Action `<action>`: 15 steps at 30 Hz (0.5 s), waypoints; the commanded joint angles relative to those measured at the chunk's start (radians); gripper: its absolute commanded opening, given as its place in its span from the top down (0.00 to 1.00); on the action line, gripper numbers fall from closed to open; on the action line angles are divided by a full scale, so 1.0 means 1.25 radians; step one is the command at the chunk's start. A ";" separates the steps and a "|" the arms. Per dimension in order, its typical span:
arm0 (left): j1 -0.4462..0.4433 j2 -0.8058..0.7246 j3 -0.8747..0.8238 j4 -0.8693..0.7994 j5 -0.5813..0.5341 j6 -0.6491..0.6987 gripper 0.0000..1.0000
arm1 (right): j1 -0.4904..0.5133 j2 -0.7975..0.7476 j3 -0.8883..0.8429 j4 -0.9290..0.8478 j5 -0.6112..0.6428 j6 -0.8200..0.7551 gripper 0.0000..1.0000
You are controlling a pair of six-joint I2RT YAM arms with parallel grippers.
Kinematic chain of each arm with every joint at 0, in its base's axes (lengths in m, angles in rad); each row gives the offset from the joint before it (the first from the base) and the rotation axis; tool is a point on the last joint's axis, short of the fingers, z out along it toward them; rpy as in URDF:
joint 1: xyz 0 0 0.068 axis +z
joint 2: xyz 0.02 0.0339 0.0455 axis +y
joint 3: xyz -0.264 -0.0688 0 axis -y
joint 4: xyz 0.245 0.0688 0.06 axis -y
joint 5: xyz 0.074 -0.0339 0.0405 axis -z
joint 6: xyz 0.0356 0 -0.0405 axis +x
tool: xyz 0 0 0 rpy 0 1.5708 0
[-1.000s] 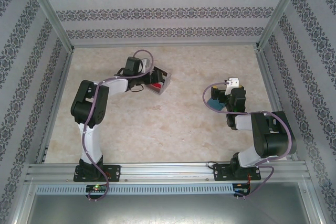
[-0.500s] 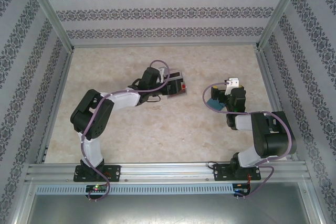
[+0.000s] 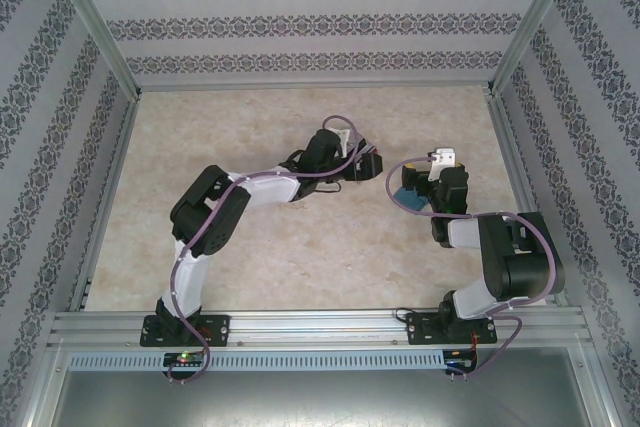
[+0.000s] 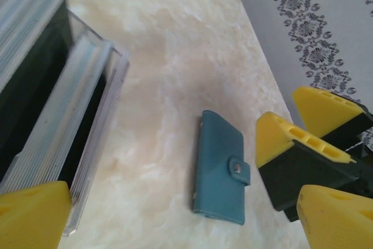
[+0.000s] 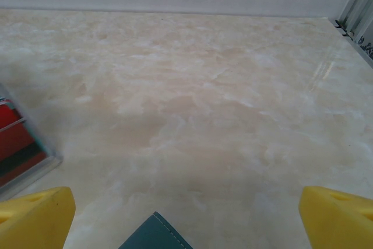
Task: Put the credit cards into the card holder
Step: Move the storage box to the top-center of the table.
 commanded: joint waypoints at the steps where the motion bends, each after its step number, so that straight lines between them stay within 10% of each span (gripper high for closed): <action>1: -0.044 0.016 0.065 0.001 0.026 -0.003 0.00 | 0.000 -0.014 0.004 0.010 -0.009 -0.002 0.02; 9: -0.047 -0.213 -0.041 -0.076 -0.014 0.097 0.00 | -0.001 -0.055 0.013 -0.024 0.008 0.011 0.02; 15: 0.034 -0.313 0.000 -0.378 -0.110 0.289 0.00 | -0.048 -0.149 0.192 -0.418 -0.078 0.225 0.14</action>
